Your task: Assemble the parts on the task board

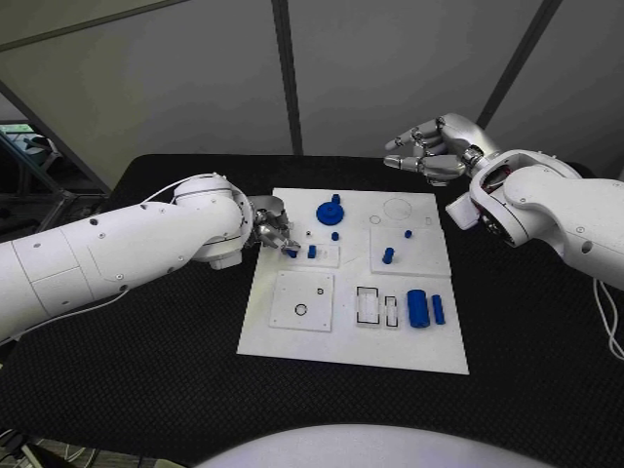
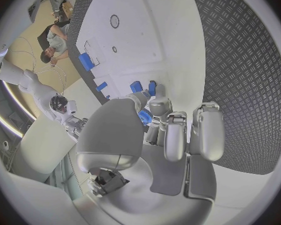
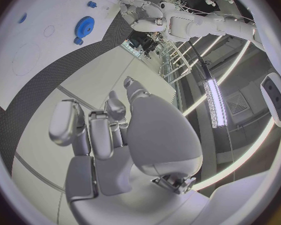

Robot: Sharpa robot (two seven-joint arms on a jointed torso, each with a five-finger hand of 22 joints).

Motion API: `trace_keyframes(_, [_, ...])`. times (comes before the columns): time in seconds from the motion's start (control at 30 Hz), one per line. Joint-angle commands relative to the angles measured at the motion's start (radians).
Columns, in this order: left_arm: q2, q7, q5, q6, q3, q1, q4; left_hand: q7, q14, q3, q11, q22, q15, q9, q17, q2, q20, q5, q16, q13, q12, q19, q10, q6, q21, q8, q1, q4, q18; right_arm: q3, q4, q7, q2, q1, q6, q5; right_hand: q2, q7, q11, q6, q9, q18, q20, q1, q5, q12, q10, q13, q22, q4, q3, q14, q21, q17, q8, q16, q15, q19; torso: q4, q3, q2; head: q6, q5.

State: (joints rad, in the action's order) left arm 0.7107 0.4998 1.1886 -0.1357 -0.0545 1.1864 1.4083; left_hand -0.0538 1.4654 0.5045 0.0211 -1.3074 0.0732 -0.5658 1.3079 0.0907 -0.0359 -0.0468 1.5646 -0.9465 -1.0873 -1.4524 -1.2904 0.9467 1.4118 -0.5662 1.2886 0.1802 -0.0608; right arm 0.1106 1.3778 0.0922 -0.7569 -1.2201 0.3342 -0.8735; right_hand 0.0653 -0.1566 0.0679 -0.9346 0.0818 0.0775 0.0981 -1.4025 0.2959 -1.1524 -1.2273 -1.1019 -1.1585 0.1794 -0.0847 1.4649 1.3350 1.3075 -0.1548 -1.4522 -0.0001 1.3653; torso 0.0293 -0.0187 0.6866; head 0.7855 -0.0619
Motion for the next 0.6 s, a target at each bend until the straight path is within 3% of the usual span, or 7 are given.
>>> trace_keyframes(0.03, [-0.010, 0.011, 0.005, -0.045, 0.003, -0.004, -0.010, 0.006, 0.105, 0.112, 0.003, -0.088, 0.004, -0.001, 0.263, 0.001, 0.000, -0.005, 0.006, 0.002, 0.004, -0.005, -0.006, 0.004, 0.004, -0.007, 0.005, -0.103, 0.012, 0.001, 0.001, 0.006, 0.002, -0.002, -0.006, -0.002, 0.004, -0.002, 0.002, 0.008, -0.001, 0.008, 0.000, -0.001, 0.007, 0.002, 0.005, -0.001, 0.001, 0.001, 0.003, 0.056, -0.005, 0.052, 0.004, 0.007, -0.008, -0.007, -0.0005, -0.0003, 0.000, 0.001, 0.000])
trace_keyframes(0.17, [-0.016, 0.011, -0.008, -0.055, 0.003, -0.004, -0.021, 0.006, 0.105, 0.120, 0.003, -0.088, 0.004, -0.003, 0.263, 0.001, 0.000, -0.008, 0.006, 0.000, 0.003, -0.005, -0.009, 0.006, 0.003, -0.009, -0.007, -0.100, 0.011, 0.001, 0.001, 0.006, 0.001, -0.002, -0.005, -0.002, 0.004, -0.002, 0.002, 0.008, -0.001, 0.008, 0.000, -0.001, 0.007, 0.002, 0.005, -0.001, 0.001, 0.001, 0.003, 0.056, -0.005, 0.052, 0.004, 0.007, -0.008, -0.007, -0.0010, -0.0004, 0.000, 0.003, 0.001])
trace_keyframes(0.33, [-0.020, 0.011, -0.022, -0.062, 0.004, -0.004, -0.030, 0.011, 0.105, 0.127, 0.005, -0.091, 0.005, -0.008, 0.263, 0.018, 0.001, -0.039, 0.006, -0.007, -0.003, -0.007, -0.017, 0.014, 0.004, -0.016, -0.042, -0.098, 0.012, 0.001, 0.002, 0.005, 0.000, -0.002, -0.005, -0.002, 0.004, -0.002, 0.002, 0.008, -0.001, 0.008, 0.000, -0.001, 0.007, 0.002, 0.005, -0.001, 0.001, 0.001, 0.003, 0.056, -0.005, 0.052, 0.004, 0.007, -0.008, -0.007, -0.0008, -0.0006, 0.000, 0.004, 0.003])
trace_keyframes(0.6, [-0.028, 0.013, -0.028, -0.056, 0.004, -0.004, -0.042, 0.021, 0.105, 0.079, 0.012, -0.094, 0.011, -0.014, 0.263, 0.036, 0.005, -0.037, 0.006, -0.007, -0.005, -0.008, -0.022, 0.031, 0.003, -0.024, -0.117, -0.069, 0.012, 0.001, 0.003, 0.005, -0.002, -0.002, -0.004, -0.002, 0.004, -0.002, 0.002, 0.008, -0.001, 0.008, 0.000, 0.000, 0.007, 0.004, 0.006, 0.002, 0.003, 0.001, 0.003, 0.056, -0.006, 0.051, 0.004, 0.008, -0.008, -0.007, -0.0002, -0.0003, -0.001, 0.005, 0.005])
